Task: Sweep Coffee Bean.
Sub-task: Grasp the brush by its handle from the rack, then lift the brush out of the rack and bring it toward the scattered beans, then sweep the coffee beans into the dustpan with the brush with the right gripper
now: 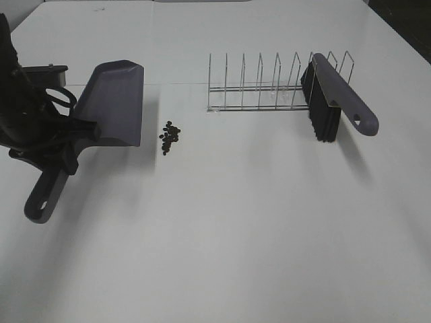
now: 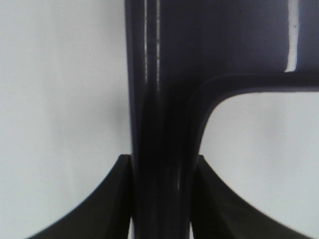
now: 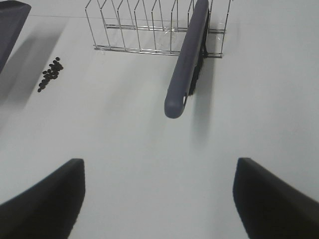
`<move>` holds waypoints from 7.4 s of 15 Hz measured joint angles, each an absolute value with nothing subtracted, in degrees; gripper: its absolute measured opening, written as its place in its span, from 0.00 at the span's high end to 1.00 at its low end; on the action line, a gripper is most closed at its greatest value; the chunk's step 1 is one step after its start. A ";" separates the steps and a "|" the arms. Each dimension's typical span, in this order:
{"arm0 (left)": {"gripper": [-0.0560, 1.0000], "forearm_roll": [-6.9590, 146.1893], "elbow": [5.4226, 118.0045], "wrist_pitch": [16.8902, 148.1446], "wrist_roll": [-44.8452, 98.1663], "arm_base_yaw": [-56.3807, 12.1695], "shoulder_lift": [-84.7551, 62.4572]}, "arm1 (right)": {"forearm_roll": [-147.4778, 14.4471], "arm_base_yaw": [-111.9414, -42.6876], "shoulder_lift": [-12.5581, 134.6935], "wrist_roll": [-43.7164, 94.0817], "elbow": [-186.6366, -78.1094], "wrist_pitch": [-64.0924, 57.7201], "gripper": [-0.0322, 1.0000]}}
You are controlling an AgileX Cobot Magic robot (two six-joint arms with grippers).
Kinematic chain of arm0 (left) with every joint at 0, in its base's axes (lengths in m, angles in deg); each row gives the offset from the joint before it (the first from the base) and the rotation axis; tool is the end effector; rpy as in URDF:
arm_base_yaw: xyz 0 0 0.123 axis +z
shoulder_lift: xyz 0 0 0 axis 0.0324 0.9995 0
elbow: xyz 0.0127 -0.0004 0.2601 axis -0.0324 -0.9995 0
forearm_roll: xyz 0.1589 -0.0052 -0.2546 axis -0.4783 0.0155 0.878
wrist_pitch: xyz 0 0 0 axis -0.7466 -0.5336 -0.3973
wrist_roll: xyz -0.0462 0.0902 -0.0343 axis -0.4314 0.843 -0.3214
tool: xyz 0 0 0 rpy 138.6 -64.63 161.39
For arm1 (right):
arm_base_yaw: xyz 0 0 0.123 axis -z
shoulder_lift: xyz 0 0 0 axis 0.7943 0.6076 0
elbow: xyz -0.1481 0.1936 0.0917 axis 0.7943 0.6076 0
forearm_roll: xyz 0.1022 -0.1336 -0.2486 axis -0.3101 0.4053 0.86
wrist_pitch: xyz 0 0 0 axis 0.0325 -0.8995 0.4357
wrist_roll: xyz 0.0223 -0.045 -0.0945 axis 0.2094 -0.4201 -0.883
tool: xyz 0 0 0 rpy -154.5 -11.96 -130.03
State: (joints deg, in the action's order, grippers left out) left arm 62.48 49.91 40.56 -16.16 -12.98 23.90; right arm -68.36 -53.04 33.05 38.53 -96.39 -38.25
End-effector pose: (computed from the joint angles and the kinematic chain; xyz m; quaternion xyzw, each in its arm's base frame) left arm 0.3729 -0.1076 0.0912 0.0173 0.9960 -0.0573 0.0660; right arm 0.2248 0.0144 0.3035 -0.0484 0.9030 0.0460 0.4244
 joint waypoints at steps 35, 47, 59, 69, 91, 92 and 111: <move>0.69 62.48 49.91 40.05 -14.85 -12.98 23.90 | -58.62 -55.56 124.72 44.49 -168.87 -44.27 0.51; 0.69 62.48 49.91 39.30 -14.79 -12.98 23.90 | -57.93 -55.39 125.98 47.59 -181.18 -56.30 0.62; 0.69 60.30 49.91 36.04 -16.74 -12.98 23.95 | -65.21 -56.60 104.79 47.13 -165.71 -64.32 0.62; 0.70 60.13 49.91 37.87 -19.20 -17.34 34.27 | -48.71 -71.84 107.71 57.38 -148.58 -50.17 0.62; 0.70 60.07 49.91 37.81 -19.49 -17.62 34.32 | -45.50 -95.16 131.26 57.79 -187.20 -64.49 0.62; 0.70 60.07 49.91 37.81 -19.49 -17.62 34.32 | -44.24 -95.16 130.68 57.79 -187.20 -64.49 0.62; 0.70 60.18 49.91 37.81 -19.89 -17.62 34.32 | -50.54 -83.47 122.83 56.35 -166.86 -62.26 0.62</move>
